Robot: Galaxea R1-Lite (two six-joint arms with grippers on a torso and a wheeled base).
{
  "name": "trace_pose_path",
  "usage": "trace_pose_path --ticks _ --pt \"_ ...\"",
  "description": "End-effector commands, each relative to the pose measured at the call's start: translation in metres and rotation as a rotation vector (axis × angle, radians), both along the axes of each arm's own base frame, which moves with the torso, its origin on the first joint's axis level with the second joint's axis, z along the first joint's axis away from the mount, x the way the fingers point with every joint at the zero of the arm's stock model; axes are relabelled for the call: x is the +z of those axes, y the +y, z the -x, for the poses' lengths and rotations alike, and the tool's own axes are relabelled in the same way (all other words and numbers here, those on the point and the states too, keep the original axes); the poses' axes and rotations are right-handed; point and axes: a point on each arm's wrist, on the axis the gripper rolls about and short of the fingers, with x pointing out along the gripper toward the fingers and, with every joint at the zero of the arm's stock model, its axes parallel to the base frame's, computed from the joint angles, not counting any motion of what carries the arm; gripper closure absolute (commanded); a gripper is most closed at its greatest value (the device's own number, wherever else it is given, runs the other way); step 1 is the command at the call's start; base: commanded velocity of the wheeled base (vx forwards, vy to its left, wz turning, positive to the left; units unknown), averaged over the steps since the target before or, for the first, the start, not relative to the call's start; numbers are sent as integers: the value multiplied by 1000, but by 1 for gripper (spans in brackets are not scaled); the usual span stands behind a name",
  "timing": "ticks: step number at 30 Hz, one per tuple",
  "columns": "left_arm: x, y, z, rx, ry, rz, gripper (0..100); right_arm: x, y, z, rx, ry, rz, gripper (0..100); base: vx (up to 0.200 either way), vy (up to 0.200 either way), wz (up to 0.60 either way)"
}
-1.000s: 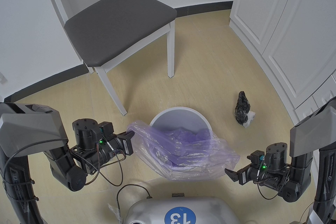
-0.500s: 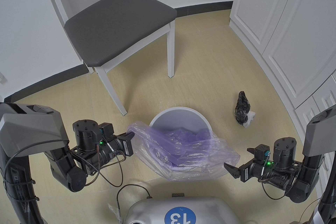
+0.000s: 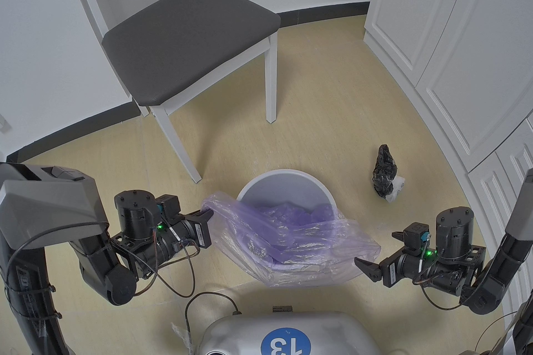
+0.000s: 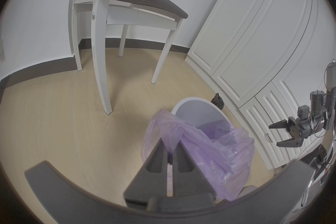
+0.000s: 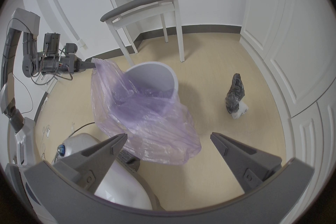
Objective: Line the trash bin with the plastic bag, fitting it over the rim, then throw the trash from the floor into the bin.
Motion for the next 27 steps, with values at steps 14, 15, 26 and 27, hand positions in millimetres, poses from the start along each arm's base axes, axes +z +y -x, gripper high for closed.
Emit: trace_pose_path --ticks 14,15,26,27 --pt "1 6 -4 21 -23 6 100 45 83 -54 137 -51 -11 0 0 0 0" --pt "0 7 -4 22 -21 5 100 43 88 -55 149 -53 -9 0 0 0 0" --pt "-9 10 -11 39 -4 -1 100 11 119 -52 274 -32 97 0 0 0 0" --pt "-9 10 -11 41 -6 -1 100 9 121 -53 278 -28 99 0 0 0 0"
